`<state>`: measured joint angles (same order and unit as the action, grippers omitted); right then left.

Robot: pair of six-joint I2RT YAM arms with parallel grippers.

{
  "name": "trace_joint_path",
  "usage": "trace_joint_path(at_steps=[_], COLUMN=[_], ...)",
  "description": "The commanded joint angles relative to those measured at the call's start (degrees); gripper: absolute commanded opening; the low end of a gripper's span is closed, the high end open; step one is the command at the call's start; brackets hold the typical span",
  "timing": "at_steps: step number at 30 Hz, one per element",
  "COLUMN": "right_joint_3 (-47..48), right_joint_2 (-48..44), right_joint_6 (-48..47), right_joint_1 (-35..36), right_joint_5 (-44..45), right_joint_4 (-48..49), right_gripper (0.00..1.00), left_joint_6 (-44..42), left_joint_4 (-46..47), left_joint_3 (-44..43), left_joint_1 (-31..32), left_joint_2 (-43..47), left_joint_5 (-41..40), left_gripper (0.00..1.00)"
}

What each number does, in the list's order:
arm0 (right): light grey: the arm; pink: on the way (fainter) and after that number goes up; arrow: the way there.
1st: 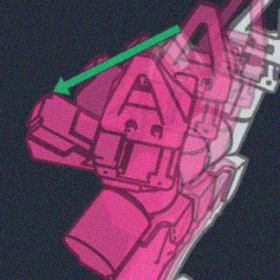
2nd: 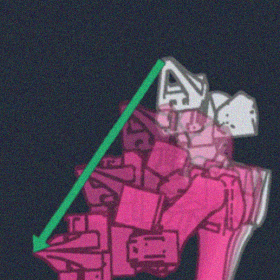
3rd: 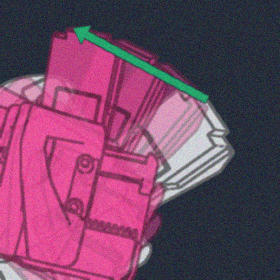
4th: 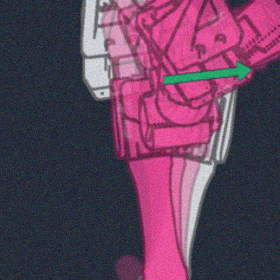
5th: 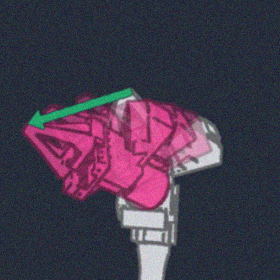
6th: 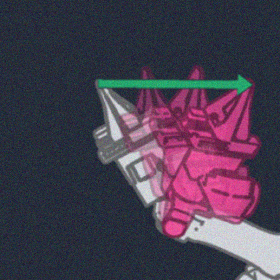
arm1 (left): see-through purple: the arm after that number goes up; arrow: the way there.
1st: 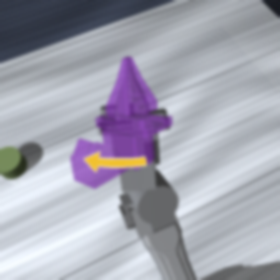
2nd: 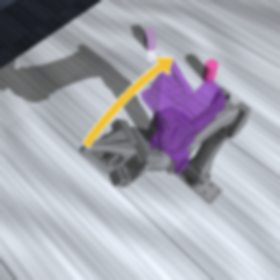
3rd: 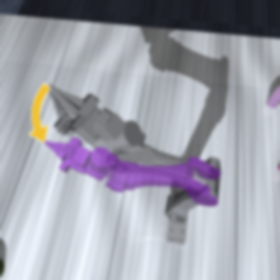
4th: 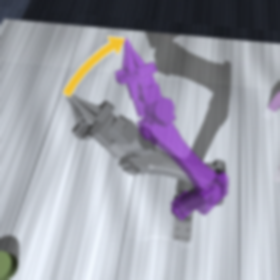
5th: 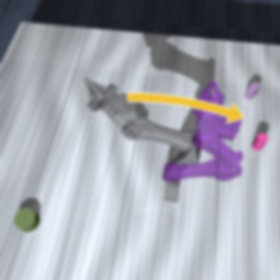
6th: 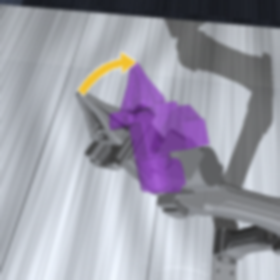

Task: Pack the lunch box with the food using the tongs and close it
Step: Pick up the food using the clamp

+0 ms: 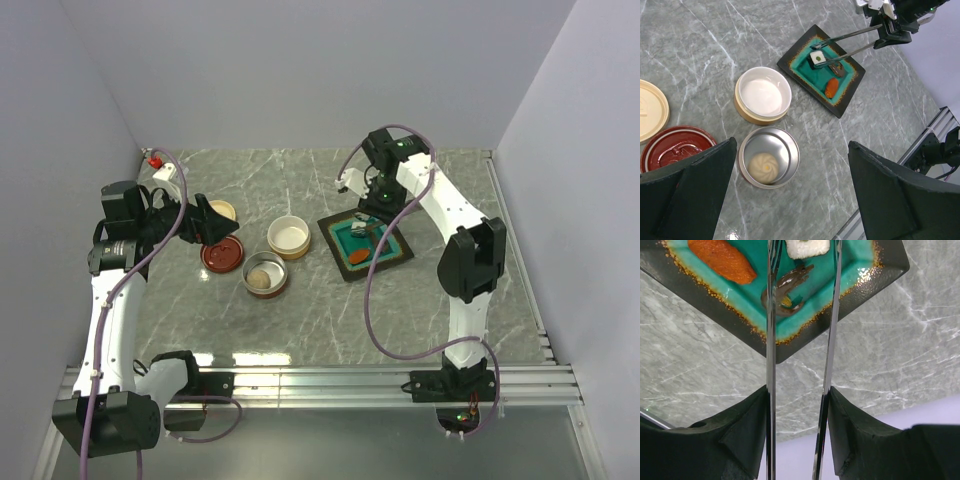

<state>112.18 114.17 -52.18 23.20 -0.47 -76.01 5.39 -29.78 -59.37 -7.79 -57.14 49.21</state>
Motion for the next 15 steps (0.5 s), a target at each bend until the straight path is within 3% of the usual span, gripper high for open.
trace_joint_path(at_steps=[1,8,15], right_joint_3=[2.4,2.9,2.2], right_joint_2=[0.6,1.9,-0.5], right_joint_6=[-8.6,-8.1,-6.9], right_joint_1=[-0.3,-0.3,-0.3], right_joint_5=[-0.6,-1.0,-3.7], right_joint_4=[-6.3,-6.5,-6.4], right_gripper=[0.54,0.50,0.35], left_joint_6=[0.2,0.2,0.5], left_joint_4=[1.7,1.7,2.1], left_joint_3=[0.0,-0.2,-0.1], left_joint_1=[-0.3,-0.3,-0.2], left_joint_2=[0.7,0.5,0.4], left_joint_5=[0.7,0.7,1.2], left_gripper=[0.99,0.99,0.99])
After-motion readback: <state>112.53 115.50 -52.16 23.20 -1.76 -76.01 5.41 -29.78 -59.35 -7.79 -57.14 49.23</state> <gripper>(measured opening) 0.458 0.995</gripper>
